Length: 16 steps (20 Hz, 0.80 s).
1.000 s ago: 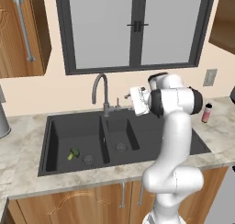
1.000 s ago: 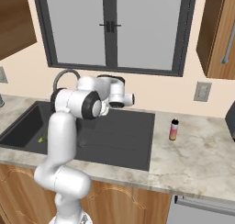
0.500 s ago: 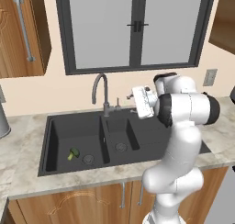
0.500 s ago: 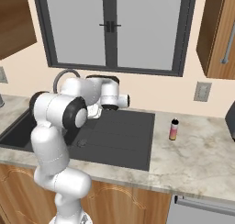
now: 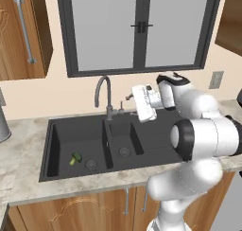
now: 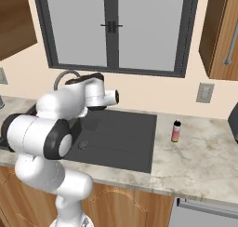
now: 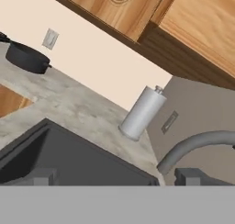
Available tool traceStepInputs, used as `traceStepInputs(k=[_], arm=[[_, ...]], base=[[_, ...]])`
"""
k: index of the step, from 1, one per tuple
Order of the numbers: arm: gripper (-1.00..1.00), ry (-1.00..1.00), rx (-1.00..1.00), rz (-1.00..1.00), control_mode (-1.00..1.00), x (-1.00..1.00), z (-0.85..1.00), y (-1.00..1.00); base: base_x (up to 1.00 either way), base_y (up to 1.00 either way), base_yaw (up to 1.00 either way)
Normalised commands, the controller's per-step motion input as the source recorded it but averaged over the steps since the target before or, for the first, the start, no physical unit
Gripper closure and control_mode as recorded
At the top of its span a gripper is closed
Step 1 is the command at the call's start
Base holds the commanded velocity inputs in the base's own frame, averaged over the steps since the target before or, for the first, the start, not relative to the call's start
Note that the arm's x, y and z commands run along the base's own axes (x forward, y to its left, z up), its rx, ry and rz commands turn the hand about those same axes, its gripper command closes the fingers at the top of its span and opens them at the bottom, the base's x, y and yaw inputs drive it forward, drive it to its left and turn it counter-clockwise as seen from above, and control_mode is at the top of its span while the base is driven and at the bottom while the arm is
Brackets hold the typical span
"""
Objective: Turn on the sink faucet. Then move the broccoli from the counter to the sink. Turn off the sink. Move the vegetable from the sink to the pot next to the stove. Finally move the pot to the rear right burner.
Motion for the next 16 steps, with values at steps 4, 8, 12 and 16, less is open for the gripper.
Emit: traceStepInputs(k=[4,8,12,16], arm=[[-1.0,0.08,-0.11,-0.04,-1.0,-0.61,0.22,0.31],[-1.0,0.13,-0.14,-0.09,-1.0,-0.65,0.01,0.24],[-1.0,0.18,-0.09,-0.09,-1.0,-0.62,0.0,0.12],[-1.0,0.2,-0.06,-0.12,-1.0,-0.58,0.0,0.08]], base=[[0.0,0.0,0.0],[0.0,0.0,0.0],[0.0,0.0,0.0],[0.0,0.0,0.0]])
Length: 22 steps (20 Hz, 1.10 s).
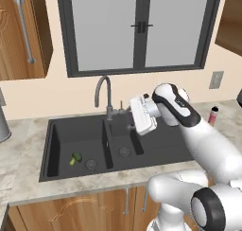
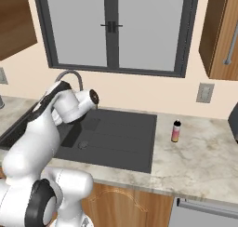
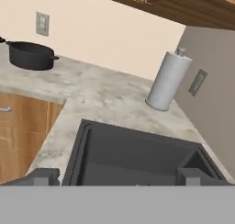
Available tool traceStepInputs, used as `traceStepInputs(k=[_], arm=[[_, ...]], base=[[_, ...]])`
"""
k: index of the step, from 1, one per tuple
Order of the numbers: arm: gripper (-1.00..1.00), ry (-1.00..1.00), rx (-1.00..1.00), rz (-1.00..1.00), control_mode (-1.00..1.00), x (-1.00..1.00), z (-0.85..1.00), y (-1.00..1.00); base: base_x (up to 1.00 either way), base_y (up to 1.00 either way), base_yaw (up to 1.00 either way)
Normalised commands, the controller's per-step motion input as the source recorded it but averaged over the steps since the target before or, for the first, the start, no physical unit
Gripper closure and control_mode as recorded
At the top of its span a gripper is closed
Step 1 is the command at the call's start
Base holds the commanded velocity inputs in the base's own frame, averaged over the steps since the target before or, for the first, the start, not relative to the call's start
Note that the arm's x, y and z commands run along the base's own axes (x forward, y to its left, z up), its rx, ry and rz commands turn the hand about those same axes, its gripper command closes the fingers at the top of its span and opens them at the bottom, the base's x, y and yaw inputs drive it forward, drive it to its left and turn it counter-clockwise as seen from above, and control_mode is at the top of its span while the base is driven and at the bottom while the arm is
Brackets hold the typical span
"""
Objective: Turn on the sink faucet. Then move the broccoli from the counter to the sink. Turn off the sink. Move the vegetable from the sink to the pot next to the stove. Finally move the pot to the rear right burner.
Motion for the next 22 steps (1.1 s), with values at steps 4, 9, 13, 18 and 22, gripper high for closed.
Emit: traceStepInputs(k=[4,9,13,18,22], arm=[[-1.0,0.25,-0.04,-0.18,-1.0,-0.35,0.0,0.23],[-1.0,0.23,-0.02,-0.23,-1.0,-0.13,-0.13,0.39],[-1.0,0.14,-0.05,-0.24,-1.0,0.0,-0.31,0.55],[-1.0,0.04,-0.14,-0.15,-1.0,0.01,-0.26,0.53],[-1.0,0.0,-0.1,0.0,-1.0,0.0,-0.2,0.1]], base=[[0.0,0.0,0.0],[0.0,0.0,0.0],[0.0,0.0,0.0],[0.0,0.0,0.0],[0.0,0.0,0.0]])
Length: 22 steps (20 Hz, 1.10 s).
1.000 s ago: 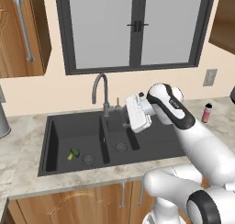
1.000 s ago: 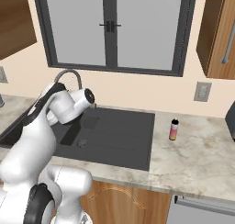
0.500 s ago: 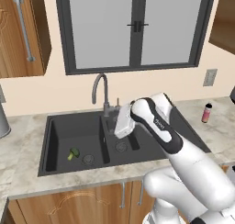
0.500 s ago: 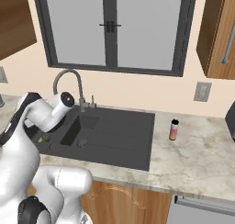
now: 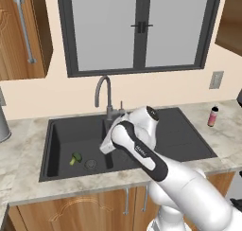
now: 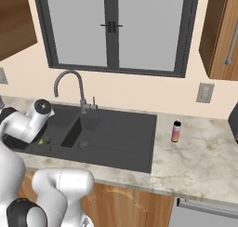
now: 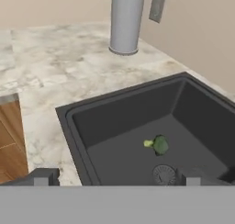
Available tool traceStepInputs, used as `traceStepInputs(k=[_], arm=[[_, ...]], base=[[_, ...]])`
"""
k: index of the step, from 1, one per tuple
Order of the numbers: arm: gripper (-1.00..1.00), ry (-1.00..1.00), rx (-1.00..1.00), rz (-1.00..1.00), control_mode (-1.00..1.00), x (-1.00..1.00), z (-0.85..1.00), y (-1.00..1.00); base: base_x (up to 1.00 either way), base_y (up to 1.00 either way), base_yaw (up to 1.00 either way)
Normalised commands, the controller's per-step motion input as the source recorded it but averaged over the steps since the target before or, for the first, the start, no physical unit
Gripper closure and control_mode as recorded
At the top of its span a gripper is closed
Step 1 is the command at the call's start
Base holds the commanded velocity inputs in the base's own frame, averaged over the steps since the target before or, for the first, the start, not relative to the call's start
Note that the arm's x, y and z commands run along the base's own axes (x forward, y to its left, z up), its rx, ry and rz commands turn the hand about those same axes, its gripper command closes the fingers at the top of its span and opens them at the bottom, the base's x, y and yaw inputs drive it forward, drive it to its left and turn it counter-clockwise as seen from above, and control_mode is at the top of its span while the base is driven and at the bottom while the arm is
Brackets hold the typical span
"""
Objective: Turn on the sink faucet. Then move the broccoli from the counter to the sink. Turn off the sink. Move the vegetable from the sink to the pot next to the stove. Finally move the pot to the rear right burner.
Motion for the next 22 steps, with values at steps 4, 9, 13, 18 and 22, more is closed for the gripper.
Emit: traceStepInputs(k=[4,9,13,18,22], arm=[[-1.0,0.09,-0.06,-0.09,-1.0,0.0,-0.05,0.27],[-1.0,0.12,-0.05,-0.3,-1.0,0.0,-0.14,0.28],[-1.0,0.13,-0.01,-0.38,-1.0,0.0,-0.21,0.22],[-1.0,0.15,-0.01,-0.4,-1.0,0.0,-0.21,0.21],[-1.0,0.14,-0.02,-0.4,-1.0,0.0,-0.22,0.26]], base=[[0.0,0.0,0.0],[0.0,0.0,0.0],[0.0,0.0,0.0],[0.0,0.0,0.0],[0.0,0.0,0.0]])
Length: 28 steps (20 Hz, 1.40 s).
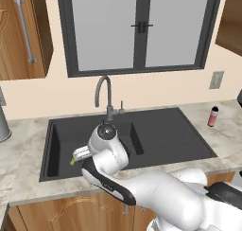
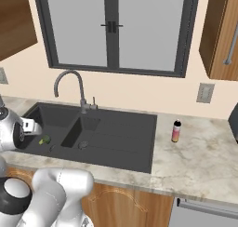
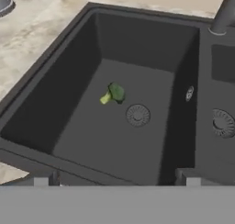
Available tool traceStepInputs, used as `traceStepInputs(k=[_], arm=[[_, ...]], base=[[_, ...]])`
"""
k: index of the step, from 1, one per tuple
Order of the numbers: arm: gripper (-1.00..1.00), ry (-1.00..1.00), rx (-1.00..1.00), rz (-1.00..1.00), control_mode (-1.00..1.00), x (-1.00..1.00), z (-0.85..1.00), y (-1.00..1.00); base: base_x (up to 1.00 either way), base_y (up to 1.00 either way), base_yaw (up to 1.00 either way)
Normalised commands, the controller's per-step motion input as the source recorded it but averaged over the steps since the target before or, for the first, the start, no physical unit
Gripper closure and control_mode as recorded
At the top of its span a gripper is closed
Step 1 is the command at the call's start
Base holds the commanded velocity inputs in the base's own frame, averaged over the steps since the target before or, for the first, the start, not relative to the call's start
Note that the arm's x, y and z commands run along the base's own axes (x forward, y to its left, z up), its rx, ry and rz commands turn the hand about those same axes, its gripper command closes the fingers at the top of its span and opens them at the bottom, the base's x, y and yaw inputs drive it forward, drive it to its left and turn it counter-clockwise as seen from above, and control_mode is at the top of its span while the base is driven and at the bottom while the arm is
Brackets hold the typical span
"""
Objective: Turn on the sink faucet. Then move the broccoli from the counter to the sink. Turn off the sink. Move the vegetable from the sink to the pot next to the stove. Finally move the pot to the rear right burner.
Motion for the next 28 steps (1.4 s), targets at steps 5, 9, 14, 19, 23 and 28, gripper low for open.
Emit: traceStepInputs(k=[5,9,14,19,23,28], arm=[[-1.0,0.13,-0.01,-0.36,-1.0,0.08,-0.08,0.25],[-1.0,0.1,0.0,-0.06,-1.0,0.06,0.0,0.0],[-1.0,0.15,0.0,-0.06,-1.0,0.18,-0.01,0.0],[-1.0,0.09,0.0,-0.07,-1.0,0.16,-0.26,0.01],[-1.0,0.0,0.0,-0.06,-1.0,0.02,-0.45,0.03],[-1.0,0.0,0.0,-0.08,-1.0,0.11,-0.26,0.0]], base=[[0.0,0.0,0.0],[0.0,0.0,0.0],[0.0,0.0,0.0],[0.0,0.0,0.0],[0.0,0.0,0.0],[0.0,0.0,0.0]])
